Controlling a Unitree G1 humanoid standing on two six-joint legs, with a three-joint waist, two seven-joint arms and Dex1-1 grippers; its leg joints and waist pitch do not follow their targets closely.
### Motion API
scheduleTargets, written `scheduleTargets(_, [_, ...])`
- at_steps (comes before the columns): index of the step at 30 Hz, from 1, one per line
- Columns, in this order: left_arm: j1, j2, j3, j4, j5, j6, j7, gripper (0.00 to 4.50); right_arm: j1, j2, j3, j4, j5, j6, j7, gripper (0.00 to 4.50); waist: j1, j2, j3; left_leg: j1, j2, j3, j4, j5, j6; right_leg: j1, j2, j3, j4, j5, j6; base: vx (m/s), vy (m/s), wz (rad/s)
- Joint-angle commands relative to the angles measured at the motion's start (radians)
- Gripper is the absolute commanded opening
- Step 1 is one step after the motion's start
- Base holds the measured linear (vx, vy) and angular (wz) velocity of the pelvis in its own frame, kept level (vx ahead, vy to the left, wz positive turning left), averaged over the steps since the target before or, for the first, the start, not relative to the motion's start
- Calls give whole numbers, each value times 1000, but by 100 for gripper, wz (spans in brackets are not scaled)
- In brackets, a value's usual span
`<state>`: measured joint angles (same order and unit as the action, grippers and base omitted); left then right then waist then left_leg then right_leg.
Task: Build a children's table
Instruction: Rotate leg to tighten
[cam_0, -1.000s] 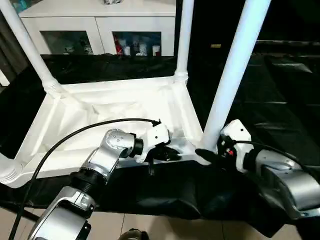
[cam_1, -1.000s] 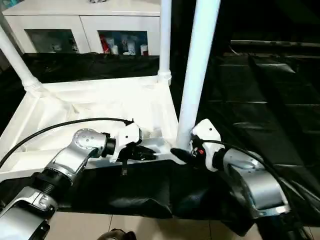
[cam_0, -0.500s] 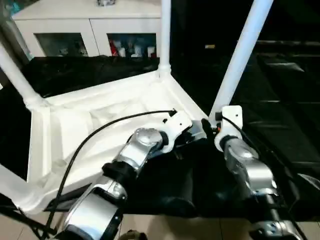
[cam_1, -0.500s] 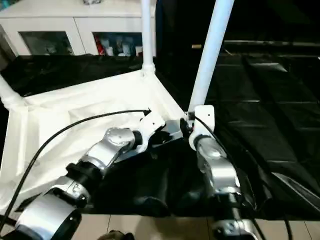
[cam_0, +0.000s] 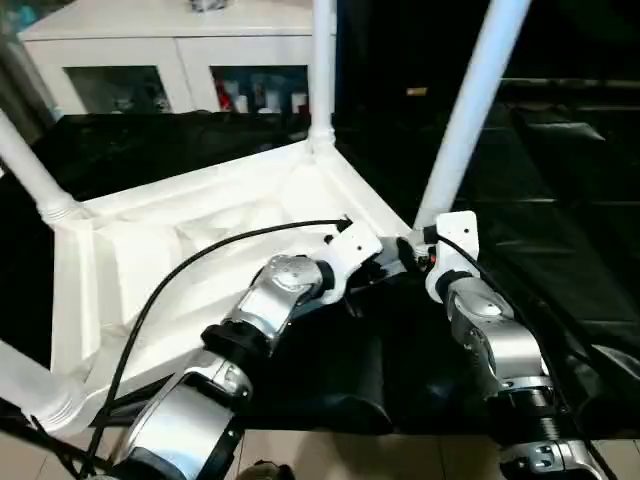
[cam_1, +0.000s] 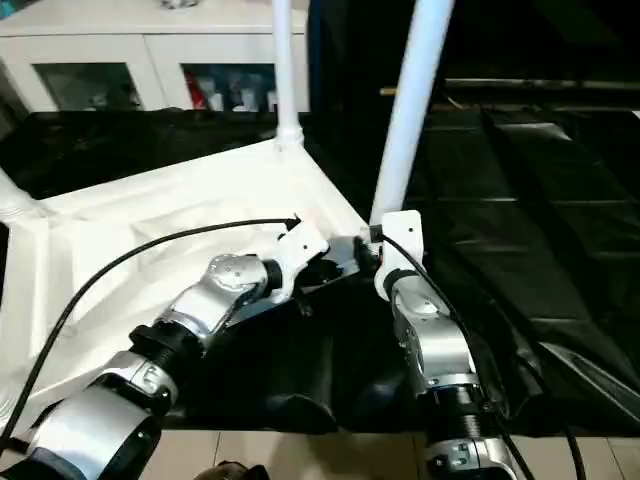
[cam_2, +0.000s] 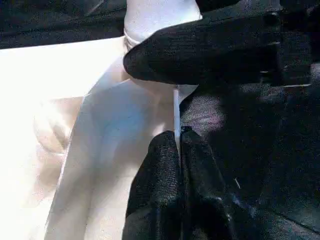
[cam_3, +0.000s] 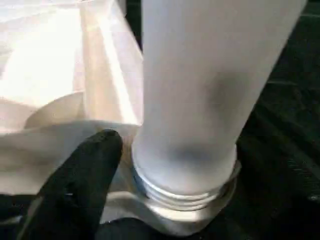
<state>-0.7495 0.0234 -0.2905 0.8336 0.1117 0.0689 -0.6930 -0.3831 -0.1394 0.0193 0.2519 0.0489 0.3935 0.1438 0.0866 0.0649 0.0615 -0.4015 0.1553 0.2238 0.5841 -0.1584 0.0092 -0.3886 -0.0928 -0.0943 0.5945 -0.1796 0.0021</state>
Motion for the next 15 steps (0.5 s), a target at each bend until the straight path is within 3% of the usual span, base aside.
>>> scheduleTargets(1, [21,14,10,-52,-35,-68,-66,0,11,-41,46,-74,17,33,97,392,0,-25,-60,35,86,-60,-76,-314,9,29,-92,64,-93,-316,-148,0,0,0])
scheduleTargets(6, [37,33,10,-78,-52,-78,-118,0,35,-100,70,-140,38,70,190,392,2,-23,-60,33,88,-59,-74,-286,30,27,-91,65,-88,-288,-163,0,0,0])
scheduleTargets(7, [60,74,5,-120,-69,-81,-195,0,80,-200,100,-236,82,100,332,392,4,-27,-61,33,88,-60,-74,-282,30,30,-91,64,-88,-287,-165,0,0,0])
scheduleTargets(8, [69,90,1,-135,-74,-83,-222,0,96,-235,108,-266,95,107,381,392,11,-26,-62,38,96,-58,-74,-272,39,30,-92,68,-84,-261,-163,0,0,0])
scheduleTargets(9, [77,104,-4,-151,-78,-83,-249,0,105,-255,107,-281,101,105,408,392,9,-25,-61,29,94,-60,-74,-266,46,33,-93,66,-78,-244,-169,0,0,0])
scheduleTargets(10, [82,112,-8,-160,-81,-82,-265,0,110,-268,106,-290,105,104,424,392,9,-26,-62,27,92,-59,-73,-267,51,34,-93,66,-78,-240,-170,0,0,0])
scheduleTargets(15, [126,186,-23,-261,-111,-59,-404,0,123,-342,57,-330,142,113,510,392,8,-22,-61,31,94,-58,-72,-264,47,26,-92,66,-79,-254,-190,0,0,0])
